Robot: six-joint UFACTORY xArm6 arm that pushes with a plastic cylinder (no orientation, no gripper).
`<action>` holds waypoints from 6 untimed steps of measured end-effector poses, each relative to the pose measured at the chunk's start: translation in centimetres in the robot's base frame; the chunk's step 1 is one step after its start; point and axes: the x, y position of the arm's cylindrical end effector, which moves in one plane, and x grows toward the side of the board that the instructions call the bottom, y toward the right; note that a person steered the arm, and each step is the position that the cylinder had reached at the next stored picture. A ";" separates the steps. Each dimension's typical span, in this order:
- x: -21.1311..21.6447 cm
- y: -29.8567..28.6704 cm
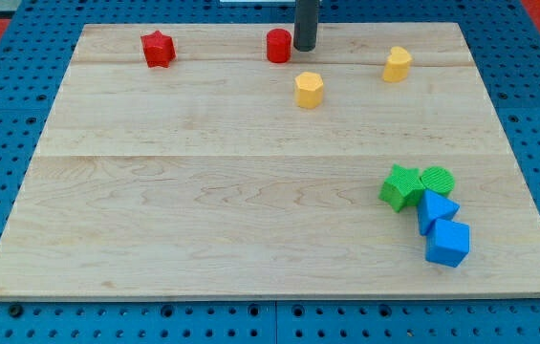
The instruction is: Move the arm towards the top of the red circle
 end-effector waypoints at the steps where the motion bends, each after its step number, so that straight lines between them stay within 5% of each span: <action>1: -3.0 -2.2; 2: -3.3 -6.3; 3: -0.6 -6.2; 6: -1.4 -3.2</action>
